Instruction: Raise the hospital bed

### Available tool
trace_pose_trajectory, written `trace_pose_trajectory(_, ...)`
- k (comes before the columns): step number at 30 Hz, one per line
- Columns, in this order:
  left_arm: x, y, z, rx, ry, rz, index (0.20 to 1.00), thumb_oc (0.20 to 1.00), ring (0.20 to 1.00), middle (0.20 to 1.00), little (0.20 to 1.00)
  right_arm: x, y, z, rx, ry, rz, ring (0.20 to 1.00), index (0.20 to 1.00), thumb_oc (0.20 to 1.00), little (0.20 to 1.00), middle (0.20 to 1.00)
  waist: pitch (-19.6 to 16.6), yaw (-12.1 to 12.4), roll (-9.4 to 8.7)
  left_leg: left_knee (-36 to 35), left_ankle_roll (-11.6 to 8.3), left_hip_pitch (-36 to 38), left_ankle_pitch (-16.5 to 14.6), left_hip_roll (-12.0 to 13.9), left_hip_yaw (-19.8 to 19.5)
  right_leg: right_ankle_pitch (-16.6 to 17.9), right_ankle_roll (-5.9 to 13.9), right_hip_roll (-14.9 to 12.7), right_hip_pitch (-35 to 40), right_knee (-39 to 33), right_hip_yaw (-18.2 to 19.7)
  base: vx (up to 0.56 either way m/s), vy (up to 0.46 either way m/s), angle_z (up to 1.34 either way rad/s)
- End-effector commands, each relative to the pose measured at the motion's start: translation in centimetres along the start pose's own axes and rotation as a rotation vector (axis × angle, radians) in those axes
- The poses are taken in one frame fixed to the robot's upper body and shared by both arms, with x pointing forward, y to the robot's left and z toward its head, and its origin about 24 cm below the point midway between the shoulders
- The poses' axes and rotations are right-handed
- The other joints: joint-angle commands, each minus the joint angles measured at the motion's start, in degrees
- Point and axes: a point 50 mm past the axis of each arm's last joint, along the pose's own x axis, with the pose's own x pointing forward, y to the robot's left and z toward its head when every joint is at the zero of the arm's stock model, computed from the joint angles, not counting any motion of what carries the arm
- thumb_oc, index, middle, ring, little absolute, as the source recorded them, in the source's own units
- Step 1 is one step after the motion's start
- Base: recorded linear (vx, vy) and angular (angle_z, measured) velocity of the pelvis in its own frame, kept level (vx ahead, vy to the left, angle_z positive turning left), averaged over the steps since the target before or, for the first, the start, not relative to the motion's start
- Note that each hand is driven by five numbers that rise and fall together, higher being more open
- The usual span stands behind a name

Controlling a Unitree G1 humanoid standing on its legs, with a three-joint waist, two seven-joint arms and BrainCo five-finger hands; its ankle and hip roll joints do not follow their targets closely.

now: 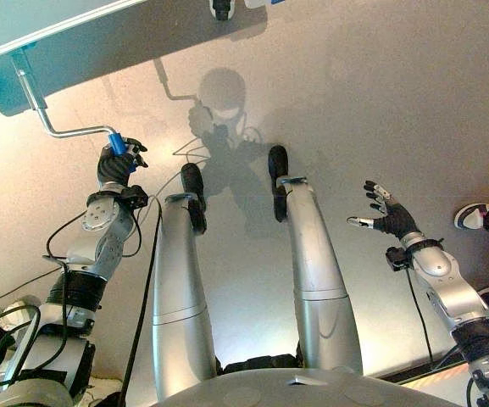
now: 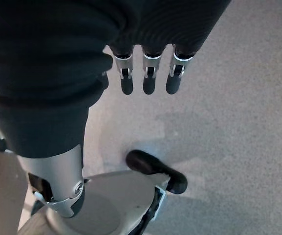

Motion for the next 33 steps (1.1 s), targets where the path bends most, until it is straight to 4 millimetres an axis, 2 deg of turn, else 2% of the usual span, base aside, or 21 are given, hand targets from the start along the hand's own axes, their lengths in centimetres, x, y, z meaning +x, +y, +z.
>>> trace_pose_trajectory(1, -1.8, 0.6, -1.0, -0.017, -0.002, -0.031, 0.200, 0.200, 0.200, 0.200, 0.200, -2.2, -1.2, -1.9, -0.065, 0.072, 0.011, 1.000, 1.000, 1.000, 1.000, 1.000, -8.7, -0.4, 2.96, -5.5, 3.85, -1.4, 9.5, -4.6, 4.4, 7.4, -0.09, 2.4, 3.2, -6.6, -7.7, -0.01, 0.003, 0.05)
trace_pose_trajectory(15, -3.8, 2.2, -0.4, -0.018, -0.012, -0.057, 0.200, 0.200, 0.200, 0.200, 0.200, -2.8, -1.3, -2.5, -0.083, 0.093, 0.043, 1.000, 1.000, 1.000, 1.000, 1.000, -10.3, 1.0, 3.68, -10.9, 3.82, 3.3, 11.5, -5.0, 3.0, 7.4, 0.48, 1.3, 7.8, -9.9, -7.8, 0.00, 0.005, 0.05)
trace_pose_trajectory(23, -5.6, 4.3, 0.0, 0.004, -0.007, -0.036, 0.200, 0.200, 0.200, 0.200, 0.200, -3.3, -1.6, -3.0, -0.103, 0.110, 0.045, 1.000, 1.000, 1.000, 1.000, 1.000, -10.8, 2.4, 4.20, -16.6, 3.90, 7.3, 13.0, -5.0, 2.3, 7.5, 0.73, 0.1, 11.8, -13.9, -7.9, 0.00, 0.022, 0.04)
trace_pose_trajectory(27, -6.6, 6.2, 0.4, 0.030, -0.005, 0.005, 0.200, 0.200, 0.200, 0.200, 0.200, -3.5, -1.9, -3.2, -0.111, 0.117, 0.045, 1.000, 1.000, 1.000, 1.000, 1.000, -11.0, 3.3, 4.51, -20.4, 4.02, 9.2, 14.0, -5.1, 1.8, 7.8, 0.98, -0.6, 13.9, -17.2, -8.4, 0.00, 0.022, 0.07)
trace_pose_trajectory(33, -7.5, 8.0, 0.5, 0.044, -0.001, 0.061, 0.200, 0.200, 0.200, 0.200, 0.200, -3.6, -1.9, -3.4, -0.116, 0.120, 0.046, 1.000, 1.000, 1.000, 1.000, 1.000, -11.1, 4.4, 4.65, -21.4, 4.35, 9.8, 14.3, -5.5, 1.3, 8.1, 1.41, -1.1, 14.4, -17.9, -8.5, 0.01, 0.033, 0.04)
